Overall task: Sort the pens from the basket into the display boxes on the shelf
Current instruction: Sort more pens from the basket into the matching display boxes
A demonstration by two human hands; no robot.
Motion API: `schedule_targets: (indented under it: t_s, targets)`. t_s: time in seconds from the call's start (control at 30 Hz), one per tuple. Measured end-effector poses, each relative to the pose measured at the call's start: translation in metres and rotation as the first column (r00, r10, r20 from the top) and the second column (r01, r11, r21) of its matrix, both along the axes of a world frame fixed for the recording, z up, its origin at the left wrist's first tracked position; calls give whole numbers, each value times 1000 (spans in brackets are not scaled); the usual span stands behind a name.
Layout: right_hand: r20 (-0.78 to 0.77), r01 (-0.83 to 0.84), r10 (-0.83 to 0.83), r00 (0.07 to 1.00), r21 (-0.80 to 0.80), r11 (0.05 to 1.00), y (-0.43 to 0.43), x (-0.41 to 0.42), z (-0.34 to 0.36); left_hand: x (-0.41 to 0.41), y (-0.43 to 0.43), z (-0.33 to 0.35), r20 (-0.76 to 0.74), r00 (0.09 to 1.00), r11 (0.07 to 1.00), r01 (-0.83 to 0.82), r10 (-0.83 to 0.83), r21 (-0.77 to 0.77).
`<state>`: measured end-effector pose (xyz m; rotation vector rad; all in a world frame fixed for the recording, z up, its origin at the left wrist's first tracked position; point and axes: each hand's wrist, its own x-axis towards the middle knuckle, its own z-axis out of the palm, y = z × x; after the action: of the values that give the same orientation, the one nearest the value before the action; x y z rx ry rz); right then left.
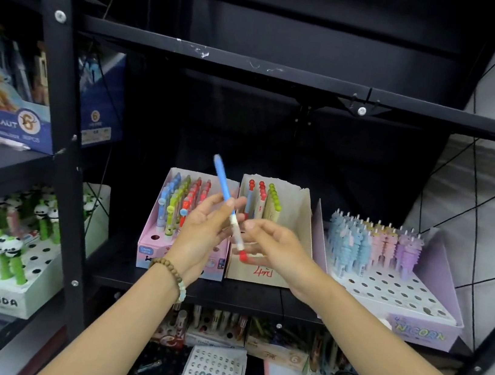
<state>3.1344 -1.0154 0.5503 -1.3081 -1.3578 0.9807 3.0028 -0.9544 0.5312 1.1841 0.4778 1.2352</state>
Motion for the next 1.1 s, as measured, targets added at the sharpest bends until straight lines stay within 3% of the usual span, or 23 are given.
schedule_targets:
  t_s: [0.17,0.33,0.5,0.63,0.77,0.87,1.1]
  targets:
    - [-225,109,-93,970,59,992,4,6,5,3,5,1,113,992,997,54,-48,-52]
    - [-341,277,-193,920,218,936,16,22,30,4,16,-7,1,999,998,-42,43,-55]
    - [-110,325,-306,946,363,873,38,44,65,-2,34,-23,-272,937,971,-178,217,161]
    - [149,270,-357,922,411,870,65,46,71,1,48,-28,-545,791,926,-71,280,372]
    - [266,255,-365,892,372,893,93,46,60,6,60,-28,-677,691,913,63,251,403]
    - [353,239,-366,861,354,904,107,48,52,9,70,-26,-728,647,911,121,229,394]
    - [590,194,-275,759,199,961,119,51,44,12,85,-27,-687,681,914,66,253,401]
